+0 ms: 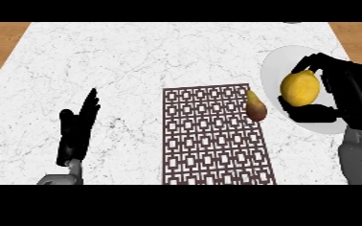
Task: Pick the lemon from the placemat and place it in the plate
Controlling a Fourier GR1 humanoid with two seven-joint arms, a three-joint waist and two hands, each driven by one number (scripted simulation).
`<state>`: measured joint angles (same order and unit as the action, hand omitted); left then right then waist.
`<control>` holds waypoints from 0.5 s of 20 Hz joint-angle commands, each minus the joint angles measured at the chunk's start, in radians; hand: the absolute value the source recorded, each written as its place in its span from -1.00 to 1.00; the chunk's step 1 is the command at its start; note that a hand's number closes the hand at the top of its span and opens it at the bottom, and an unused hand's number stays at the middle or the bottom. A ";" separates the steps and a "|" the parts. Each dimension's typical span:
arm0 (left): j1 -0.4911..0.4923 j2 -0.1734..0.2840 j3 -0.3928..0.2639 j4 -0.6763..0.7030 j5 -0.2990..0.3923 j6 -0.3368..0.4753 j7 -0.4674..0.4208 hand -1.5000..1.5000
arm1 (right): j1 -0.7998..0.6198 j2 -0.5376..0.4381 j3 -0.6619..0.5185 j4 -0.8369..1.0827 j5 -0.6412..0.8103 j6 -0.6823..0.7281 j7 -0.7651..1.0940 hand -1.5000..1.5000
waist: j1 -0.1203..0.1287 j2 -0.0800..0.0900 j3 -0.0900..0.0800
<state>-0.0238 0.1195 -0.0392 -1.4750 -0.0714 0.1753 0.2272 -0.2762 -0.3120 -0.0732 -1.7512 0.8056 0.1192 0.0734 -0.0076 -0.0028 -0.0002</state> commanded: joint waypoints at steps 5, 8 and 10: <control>-0.016 0.018 0.029 -0.020 0.005 -0.025 0.031 0.00 | -0.102 -0.033 -0.139 0.253 -0.019 -0.070 -0.034 1.00 | 0.013 0.004 0.000; -0.007 0.028 0.030 -0.055 0.022 -0.058 0.056 0.00 | -0.153 -0.067 -0.165 0.385 -0.027 -0.088 -0.088 1.00 | 0.015 0.004 0.000; 0.049 -0.010 -0.017 -0.090 -0.010 -0.029 0.036 0.00 | -0.196 -0.041 -0.131 0.517 0.040 -0.164 -0.104 1.00 | 0.024 0.005 0.001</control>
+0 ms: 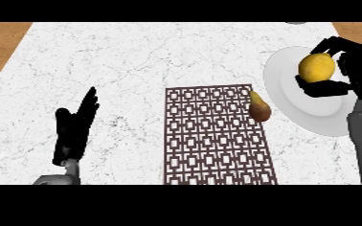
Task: Pick the lemon from the placemat and place it in the plate
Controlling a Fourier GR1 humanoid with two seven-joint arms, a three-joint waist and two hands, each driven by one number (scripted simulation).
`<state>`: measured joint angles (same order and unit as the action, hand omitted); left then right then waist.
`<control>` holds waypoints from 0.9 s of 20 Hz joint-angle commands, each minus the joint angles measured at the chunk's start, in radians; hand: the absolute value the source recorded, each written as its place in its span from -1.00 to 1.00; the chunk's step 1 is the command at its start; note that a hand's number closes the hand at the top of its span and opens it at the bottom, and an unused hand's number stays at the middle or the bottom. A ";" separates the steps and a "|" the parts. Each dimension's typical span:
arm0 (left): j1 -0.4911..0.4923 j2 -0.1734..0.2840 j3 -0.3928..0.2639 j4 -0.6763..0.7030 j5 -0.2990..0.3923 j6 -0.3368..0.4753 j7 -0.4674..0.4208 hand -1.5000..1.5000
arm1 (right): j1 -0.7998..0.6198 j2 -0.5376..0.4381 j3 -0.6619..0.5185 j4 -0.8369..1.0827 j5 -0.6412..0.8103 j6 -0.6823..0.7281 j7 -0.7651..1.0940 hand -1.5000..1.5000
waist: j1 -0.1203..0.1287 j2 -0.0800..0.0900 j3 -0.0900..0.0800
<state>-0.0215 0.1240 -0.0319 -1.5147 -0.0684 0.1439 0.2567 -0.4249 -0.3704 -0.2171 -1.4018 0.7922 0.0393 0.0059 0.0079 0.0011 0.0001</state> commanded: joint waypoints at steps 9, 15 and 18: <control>-0.066 -0.049 -0.014 0.088 -0.042 0.025 -0.040 0.00 | -0.237 -0.134 -0.041 0.579 0.043 0.009 -0.138 1.00 | 0.014 0.009 0.000; -0.013 -0.026 -0.009 0.034 -0.036 0.007 -0.032 0.00 | -0.232 -0.167 -0.005 0.790 0.065 0.110 -0.234 1.00 | 0.024 0.011 0.001; -0.016 -0.048 0.001 0.083 -0.027 0.010 -0.096 0.00 | -0.247 -0.175 -0.002 0.904 0.084 0.088 -0.297 -1.00 | 0.018 0.010 0.001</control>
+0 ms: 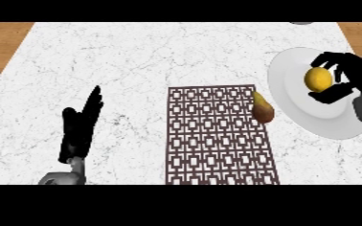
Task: Pick the lemon from the placemat and place it in the plate
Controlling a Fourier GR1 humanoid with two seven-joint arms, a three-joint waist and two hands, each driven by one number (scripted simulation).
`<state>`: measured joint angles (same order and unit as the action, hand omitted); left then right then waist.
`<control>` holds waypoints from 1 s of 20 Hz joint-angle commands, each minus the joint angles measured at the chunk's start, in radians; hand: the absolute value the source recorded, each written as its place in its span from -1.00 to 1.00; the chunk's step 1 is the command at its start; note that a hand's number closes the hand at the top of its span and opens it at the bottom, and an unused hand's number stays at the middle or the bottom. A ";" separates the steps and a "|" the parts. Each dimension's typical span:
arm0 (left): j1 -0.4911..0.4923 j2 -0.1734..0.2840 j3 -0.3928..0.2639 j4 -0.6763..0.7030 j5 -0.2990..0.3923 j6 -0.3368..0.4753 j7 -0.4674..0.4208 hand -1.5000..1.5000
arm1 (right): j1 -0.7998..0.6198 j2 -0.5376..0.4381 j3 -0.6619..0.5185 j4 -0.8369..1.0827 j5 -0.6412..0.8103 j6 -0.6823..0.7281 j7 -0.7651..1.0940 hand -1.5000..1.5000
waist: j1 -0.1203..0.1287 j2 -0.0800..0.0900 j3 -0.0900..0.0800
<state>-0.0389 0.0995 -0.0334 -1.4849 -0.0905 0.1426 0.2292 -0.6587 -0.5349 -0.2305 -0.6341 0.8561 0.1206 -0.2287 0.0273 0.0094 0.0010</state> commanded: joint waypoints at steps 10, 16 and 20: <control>-0.029 0.003 0.019 0.016 -0.005 0.005 0.014 0.00 | -0.106 -0.038 -0.210 0.184 -0.262 0.165 -0.380 -1.00 | -0.018 -0.006 0.002; -0.031 -0.005 0.019 0.027 -0.009 0.012 0.014 0.00 | -0.094 -0.123 -0.354 0.285 -0.425 0.374 -0.405 -1.00 | -0.021 -0.004 0.001; 0.075 -0.001 0.011 0.015 0.010 -0.029 -0.068 0.00 | -0.069 -0.191 -0.360 0.336 -0.440 0.439 -0.458 -1.00 | -0.005 -0.002 0.001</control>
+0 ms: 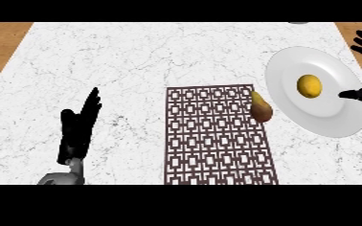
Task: Pick the lemon from the placemat and place it in the plate
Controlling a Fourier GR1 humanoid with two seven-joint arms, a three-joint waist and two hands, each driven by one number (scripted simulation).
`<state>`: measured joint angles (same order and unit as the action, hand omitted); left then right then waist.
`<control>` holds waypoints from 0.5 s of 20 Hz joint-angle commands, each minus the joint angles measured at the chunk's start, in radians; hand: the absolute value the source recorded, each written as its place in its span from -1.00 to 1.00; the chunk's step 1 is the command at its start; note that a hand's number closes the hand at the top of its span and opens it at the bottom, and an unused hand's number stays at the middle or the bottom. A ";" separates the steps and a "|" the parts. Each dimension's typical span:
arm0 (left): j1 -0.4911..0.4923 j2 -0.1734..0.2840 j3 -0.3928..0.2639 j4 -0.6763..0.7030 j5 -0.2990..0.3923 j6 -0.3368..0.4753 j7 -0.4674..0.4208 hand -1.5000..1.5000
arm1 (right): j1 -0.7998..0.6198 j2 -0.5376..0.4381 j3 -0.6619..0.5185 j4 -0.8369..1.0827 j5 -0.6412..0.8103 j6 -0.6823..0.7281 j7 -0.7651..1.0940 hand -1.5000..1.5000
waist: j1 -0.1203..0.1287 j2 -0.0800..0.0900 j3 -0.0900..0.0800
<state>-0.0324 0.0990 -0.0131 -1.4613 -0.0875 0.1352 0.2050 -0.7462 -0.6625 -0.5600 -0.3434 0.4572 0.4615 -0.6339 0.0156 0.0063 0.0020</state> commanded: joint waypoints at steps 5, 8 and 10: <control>0.012 -0.042 -0.042 0.009 -0.037 0.021 -0.022 0.00 | 0.057 -0.034 -0.014 0.076 -0.049 0.094 -0.146 -1.00 | 0.008 0.005 0.001; 0.050 -0.010 -0.029 -0.088 -0.007 -0.010 0.034 0.00 | 0.061 -0.032 0.002 0.075 -0.048 0.094 -0.180 -1.00 | 0.016 0.003 0.002; 0.030 -0.036 -0.028 -0.008 -0.031 0.024 -0.010 0.00 | 0.067 -0.007 0.026 0.065 -0.038 0.076 -0.196 -1.00 | 0.010 0.004 0.001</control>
<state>-0.0239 0.0864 -0.0281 -1.4850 -0.0997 0.1364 0.2201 -0.7014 -0.6881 -0.5553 -0.2839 0.4148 0.4701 -0.7096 0.0254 0.0099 0.0029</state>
